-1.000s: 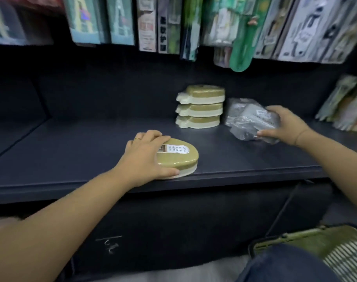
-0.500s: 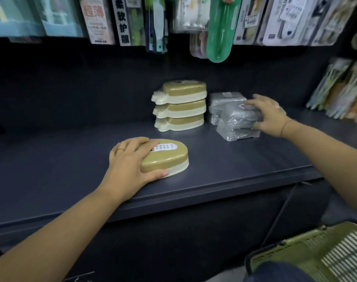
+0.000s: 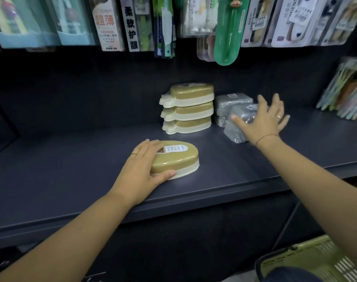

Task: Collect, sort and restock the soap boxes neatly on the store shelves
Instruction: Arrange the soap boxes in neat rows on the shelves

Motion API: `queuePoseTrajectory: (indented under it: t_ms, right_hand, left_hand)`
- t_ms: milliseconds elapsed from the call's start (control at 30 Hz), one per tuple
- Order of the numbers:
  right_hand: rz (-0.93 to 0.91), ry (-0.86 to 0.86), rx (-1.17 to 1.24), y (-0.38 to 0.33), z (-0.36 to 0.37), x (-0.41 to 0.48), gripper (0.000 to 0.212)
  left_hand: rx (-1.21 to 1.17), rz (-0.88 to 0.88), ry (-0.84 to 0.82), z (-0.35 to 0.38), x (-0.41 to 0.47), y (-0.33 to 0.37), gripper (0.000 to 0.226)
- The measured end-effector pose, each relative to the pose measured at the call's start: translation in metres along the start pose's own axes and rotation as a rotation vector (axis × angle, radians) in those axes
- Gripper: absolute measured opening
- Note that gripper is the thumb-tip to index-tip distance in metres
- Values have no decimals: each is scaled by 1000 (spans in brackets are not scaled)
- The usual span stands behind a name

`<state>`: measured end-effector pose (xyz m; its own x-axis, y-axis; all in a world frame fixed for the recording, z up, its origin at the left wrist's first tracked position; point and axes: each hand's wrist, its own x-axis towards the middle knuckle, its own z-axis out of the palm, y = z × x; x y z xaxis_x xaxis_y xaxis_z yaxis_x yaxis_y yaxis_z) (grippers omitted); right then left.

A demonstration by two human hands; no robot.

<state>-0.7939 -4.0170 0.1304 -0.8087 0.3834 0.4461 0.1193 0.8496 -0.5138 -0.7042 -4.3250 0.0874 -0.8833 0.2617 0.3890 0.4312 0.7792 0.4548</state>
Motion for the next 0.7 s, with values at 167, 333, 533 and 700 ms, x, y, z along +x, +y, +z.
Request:
queuePoseTrajectory:
  t_ms: [167, 333, 533, 700]
  right_hand:
    - [-814, -376, 285, -66, 12, -103, 66]
    - [-806, -422, 34, -78, 40, -116, 70]
    - [-543, -355, -137, -52, 42, -68, 48]
    - [-477, -332, -109, -43, 51, -54, 48]
  left_hand:
    - [16, 15, -65, 3, 2, -7, 98]
    - [35, -197, -190, -3, -7, -7, 129]
    - [358, -302, -430, -29, -26, -36, 122]
    - [346, -313, -445, -29, -26, -32, 115]
